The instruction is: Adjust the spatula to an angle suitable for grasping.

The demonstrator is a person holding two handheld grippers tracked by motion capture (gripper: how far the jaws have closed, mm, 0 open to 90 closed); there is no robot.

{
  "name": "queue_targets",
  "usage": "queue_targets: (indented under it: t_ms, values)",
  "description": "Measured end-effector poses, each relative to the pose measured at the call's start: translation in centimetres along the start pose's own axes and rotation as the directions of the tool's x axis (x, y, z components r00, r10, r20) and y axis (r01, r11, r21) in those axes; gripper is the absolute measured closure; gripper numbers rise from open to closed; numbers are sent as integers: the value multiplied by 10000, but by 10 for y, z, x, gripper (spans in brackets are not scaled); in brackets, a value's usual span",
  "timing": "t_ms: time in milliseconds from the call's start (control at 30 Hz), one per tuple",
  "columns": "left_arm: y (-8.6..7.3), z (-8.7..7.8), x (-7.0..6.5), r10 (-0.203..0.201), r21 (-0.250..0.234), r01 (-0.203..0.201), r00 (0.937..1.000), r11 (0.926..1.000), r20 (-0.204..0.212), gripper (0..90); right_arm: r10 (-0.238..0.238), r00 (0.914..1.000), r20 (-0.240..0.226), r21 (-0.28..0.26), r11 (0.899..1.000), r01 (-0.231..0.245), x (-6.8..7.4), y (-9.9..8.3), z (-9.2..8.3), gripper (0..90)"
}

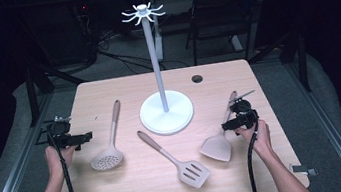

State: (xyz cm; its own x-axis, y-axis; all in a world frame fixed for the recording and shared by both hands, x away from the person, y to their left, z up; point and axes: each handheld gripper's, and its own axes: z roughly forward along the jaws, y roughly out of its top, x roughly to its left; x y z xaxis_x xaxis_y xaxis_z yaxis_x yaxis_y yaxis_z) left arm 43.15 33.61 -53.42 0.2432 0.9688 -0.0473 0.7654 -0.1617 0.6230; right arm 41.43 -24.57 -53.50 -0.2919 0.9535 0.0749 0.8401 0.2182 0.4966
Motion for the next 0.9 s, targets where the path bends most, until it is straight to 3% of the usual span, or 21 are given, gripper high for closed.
queue_targets:
  t_ms: [200, 400, 467, 633, 667, 900]
  values:
    - [1, 2, -1, 114, 60, -114, 9999, 9999, -47, 0, 42, 10000, 24, 524, 9986, -43, 6, 7, 14, 337]
    - [0, 3, -2, 235, 119, -235, 9997, 9997, -54, 1, 209, 9998, -55, 600, 9980, -205, 12, 11, 23, 410]
    - [0, 2, -3, 382, 73, -381, 9992, 9992, -122, 1, 11, 10000, 1, 887, 9961, -11, 13, 12, 26, 433]
    - [0, 3, -3, 449, 123, -448, 9989, 9989, -93, 1, 3, 10000, -34, 950, 9955, 0, 12, 13, 26, 459]
    - [0, 3, -3, 419, 102, -418, 9991, 9991, -76, 1, 255, 9996, -80, 650, 9976, -249, 13, 12, 28, 463]
    - [-1, 1, 0, 355, 94, -355, 9994, 9993, -33, 1, 163, 9998, -88, 792, 9967, -155, 11, 12, 26, 492]
